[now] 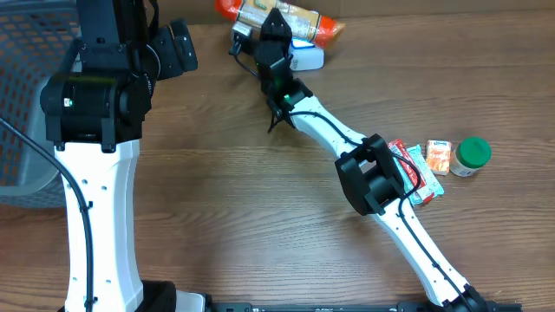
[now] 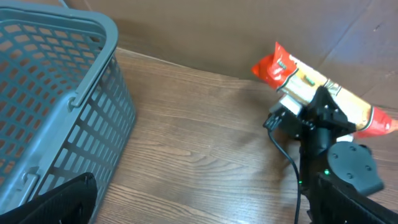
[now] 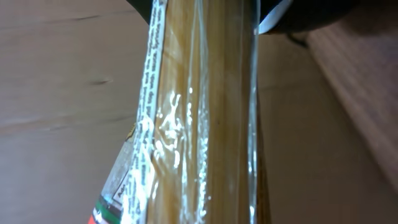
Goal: Scan the item barcode
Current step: 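Lift the pasta pack and carry it to the white scanner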
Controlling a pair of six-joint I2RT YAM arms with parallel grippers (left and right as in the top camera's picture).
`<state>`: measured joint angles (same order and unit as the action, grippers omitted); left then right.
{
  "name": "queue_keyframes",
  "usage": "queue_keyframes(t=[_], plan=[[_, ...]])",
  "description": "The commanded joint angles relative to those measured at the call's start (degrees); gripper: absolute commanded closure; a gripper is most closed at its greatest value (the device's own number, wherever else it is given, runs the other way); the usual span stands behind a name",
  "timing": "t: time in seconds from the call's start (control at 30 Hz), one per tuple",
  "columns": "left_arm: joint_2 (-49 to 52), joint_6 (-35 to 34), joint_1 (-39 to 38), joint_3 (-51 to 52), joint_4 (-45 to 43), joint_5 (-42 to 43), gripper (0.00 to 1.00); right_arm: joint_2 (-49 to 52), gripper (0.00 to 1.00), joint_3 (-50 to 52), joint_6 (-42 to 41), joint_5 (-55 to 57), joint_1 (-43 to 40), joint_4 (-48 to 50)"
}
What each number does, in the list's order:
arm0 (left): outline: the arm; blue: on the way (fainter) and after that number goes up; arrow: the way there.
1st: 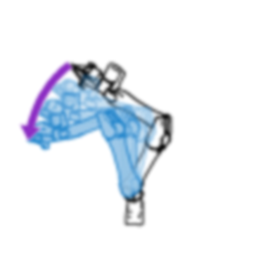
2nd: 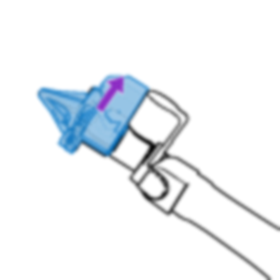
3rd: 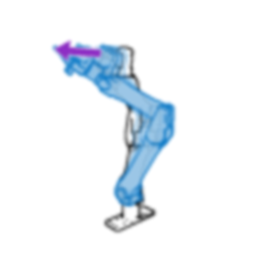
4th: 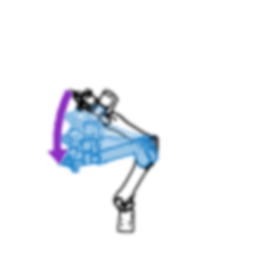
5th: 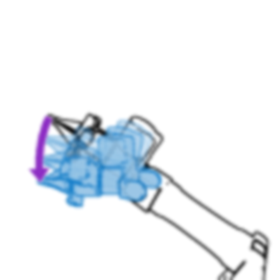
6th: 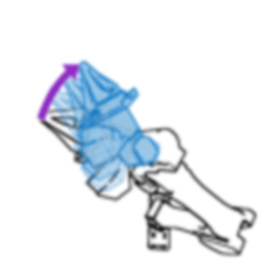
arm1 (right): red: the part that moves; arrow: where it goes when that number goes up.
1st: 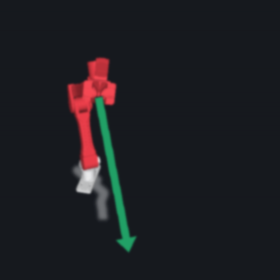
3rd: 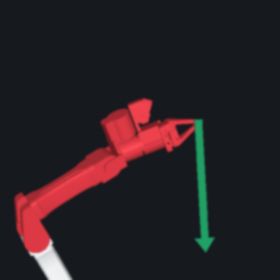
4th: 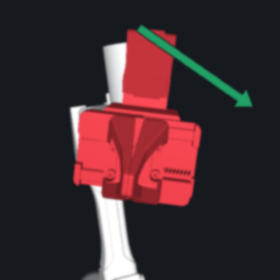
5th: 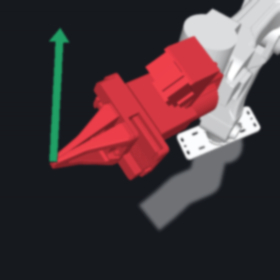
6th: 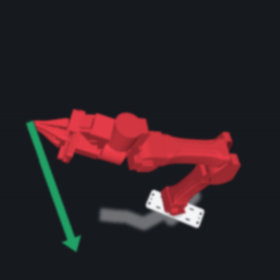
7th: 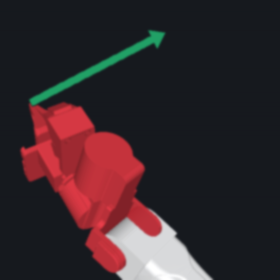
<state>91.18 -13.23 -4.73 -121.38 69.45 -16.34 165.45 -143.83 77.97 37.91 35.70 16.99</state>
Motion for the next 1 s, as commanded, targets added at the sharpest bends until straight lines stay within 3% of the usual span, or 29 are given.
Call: queue_keyframes(t=[0.0,0.1,0.27,0.43,0.53,0.63,0.77,0.87,0.97], plan=[[-0.2,1.0,0.2,-0.5,0.0,-0.6,0.00,-2.8,0.94,-2.1,0.7,0.6,-0.1,2.7],[-0.2,1.0,0.2,-0.5,0.0,-0.6,0.00,-3.0,0.92,-2.1,5.0,1.6,-0.1,2.6],[-0.2,1.0,0.2,-0.5,0.0,-0.6,0.00,-6.0,0.91,-2.1,4.0,3.0,-0.1,2.8],[-0.2,1.0,0.2,-0.5,0.0,-0.6,0.00,-14.1,0.96,-2.1,-7.8,7.0,0.0,2.1],[-0.2,1.0,0.2,-0.5,0.0,-0.6,0.00,-20.0,0.97,-2.1,-16.3,11.8,0.0,-4.4],[-0.2,1.0,0.2,-0.5,0.0,-0.6,0.00,-26.5,0.97,-2.1,-27.8,14.1,0.0,-20.7],[-0.2,1.0,0.2,-0.5,0.0,-0.6,0.00,-36.0,0.96,-2.1,-45.9,8.4,-0.3,-52.5],[-0.2,1.0,0.2,-0.5,0.0,-0.6,0.00,-41.8,0.96,-2.1,-58.5,-3.4,-1.9,-72.0],[-0.2,1.0,0.2,-0.5,0.0,-0.6,0.00,-45.7,0.96,-2.1,-65.7,-17.8,-5.5,-86.3]])
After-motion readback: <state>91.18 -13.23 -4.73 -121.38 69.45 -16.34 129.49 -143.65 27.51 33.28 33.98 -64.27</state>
